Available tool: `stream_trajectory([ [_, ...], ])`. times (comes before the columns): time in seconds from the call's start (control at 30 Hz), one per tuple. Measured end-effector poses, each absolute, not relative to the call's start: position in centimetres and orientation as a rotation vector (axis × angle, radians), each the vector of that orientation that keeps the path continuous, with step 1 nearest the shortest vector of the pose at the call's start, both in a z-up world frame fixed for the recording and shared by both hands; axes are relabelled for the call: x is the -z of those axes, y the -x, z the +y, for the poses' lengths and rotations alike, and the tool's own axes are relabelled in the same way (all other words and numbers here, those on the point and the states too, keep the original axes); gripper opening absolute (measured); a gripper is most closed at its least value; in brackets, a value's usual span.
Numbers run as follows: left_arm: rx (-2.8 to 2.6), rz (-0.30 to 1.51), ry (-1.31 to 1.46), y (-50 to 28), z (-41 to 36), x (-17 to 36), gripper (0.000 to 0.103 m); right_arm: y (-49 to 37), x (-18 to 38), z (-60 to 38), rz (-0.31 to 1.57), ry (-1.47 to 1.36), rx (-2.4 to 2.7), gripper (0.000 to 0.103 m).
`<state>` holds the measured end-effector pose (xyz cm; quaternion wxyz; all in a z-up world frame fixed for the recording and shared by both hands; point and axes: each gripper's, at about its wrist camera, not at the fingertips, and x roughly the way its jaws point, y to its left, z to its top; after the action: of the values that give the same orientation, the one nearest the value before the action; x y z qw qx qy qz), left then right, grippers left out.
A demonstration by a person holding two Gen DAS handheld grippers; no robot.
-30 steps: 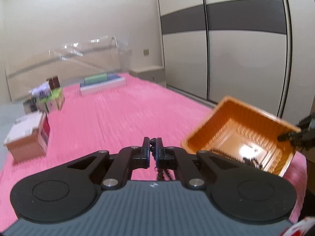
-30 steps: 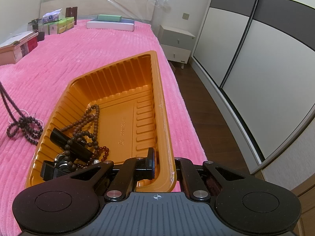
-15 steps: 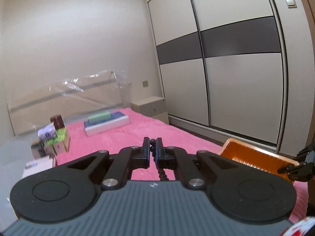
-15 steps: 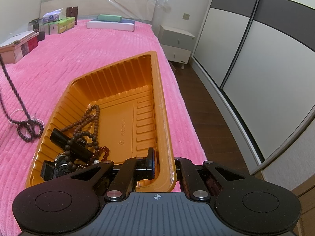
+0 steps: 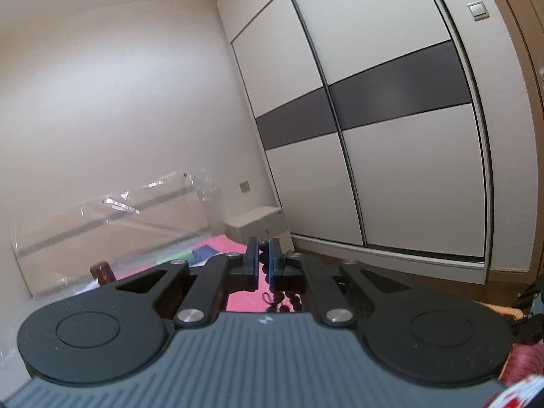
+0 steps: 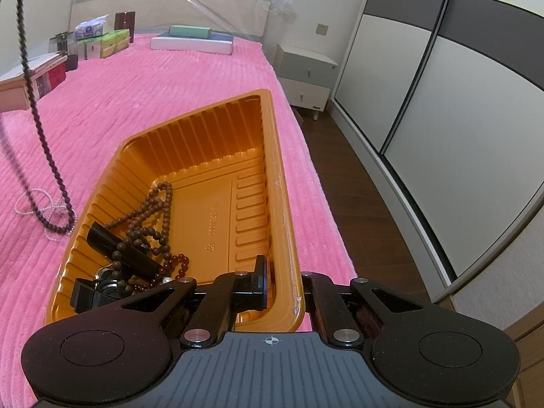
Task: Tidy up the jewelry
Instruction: 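Lift the dark bead strand high with the left tool, then lower the dark bead strand into the tray and open the left tool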
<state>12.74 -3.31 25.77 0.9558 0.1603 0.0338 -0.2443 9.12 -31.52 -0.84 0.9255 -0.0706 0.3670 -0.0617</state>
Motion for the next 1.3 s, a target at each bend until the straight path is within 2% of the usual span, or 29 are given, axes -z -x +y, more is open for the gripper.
stream_trajectory([
  [0.33,0.552,0.001,-0.355,-13.7,-5.9,-30.0,0.004,-9.2,0.7,-31.6,0.753,0.144,0.124,0.006],
  [0.73,0.671,-0.013,-0.388,-15.0,-11.9,-31.8,0.004,-9.3,0.7,-31.7,0.754,0.141,0.121,0.006],
  [0.93,0.730,0.027,-0.407,-15.6,-14.9,-30.6,0.004,-9.1,0.6,-31.8,0.753,0.137,0.118,0.006],
  [1.3,0.798,0.183,-0.474,-17.8,-20.2,-24.6,0.004,-9.0,0.6,-31.9,0.753,0.135,0.118,0.006],
])
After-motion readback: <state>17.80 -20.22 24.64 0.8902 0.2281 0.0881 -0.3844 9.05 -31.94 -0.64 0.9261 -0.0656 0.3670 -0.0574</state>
